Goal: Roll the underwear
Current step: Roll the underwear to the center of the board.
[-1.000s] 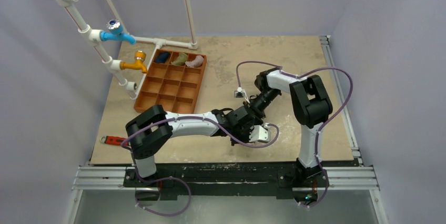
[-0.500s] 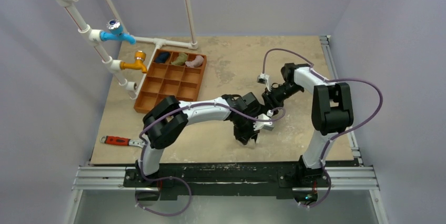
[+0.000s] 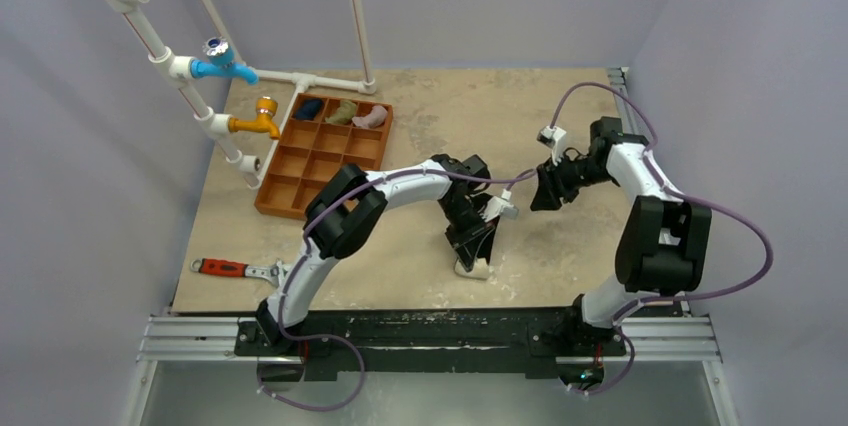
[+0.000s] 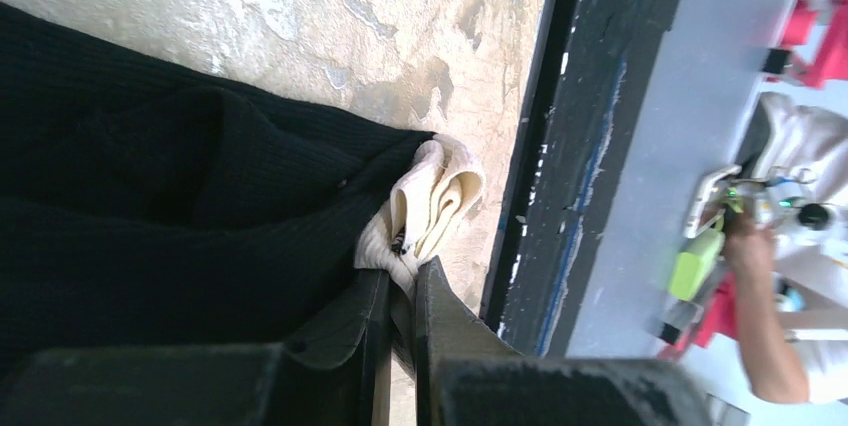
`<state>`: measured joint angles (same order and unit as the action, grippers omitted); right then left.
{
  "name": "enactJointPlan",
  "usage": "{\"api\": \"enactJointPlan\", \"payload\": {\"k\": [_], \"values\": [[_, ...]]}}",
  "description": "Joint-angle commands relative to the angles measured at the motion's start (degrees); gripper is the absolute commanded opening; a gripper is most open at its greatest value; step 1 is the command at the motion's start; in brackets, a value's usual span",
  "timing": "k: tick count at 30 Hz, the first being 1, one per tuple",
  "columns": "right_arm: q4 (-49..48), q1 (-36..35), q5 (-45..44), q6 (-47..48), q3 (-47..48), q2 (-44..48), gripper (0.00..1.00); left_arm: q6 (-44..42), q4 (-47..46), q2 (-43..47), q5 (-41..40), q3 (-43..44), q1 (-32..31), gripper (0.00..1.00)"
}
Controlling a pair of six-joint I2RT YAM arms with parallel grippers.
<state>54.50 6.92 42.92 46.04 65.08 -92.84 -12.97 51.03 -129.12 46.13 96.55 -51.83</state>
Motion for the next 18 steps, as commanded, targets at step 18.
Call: {"api": "enactJointPlan", "payload": {"k": [18], "values": [[-9.6, -20.6, -13.3, 0.1, -17.9, 29.1, 0.49, 9.2, 5.2, -14.4, 17.0, 9.8, 8.5, 0.0]]}}
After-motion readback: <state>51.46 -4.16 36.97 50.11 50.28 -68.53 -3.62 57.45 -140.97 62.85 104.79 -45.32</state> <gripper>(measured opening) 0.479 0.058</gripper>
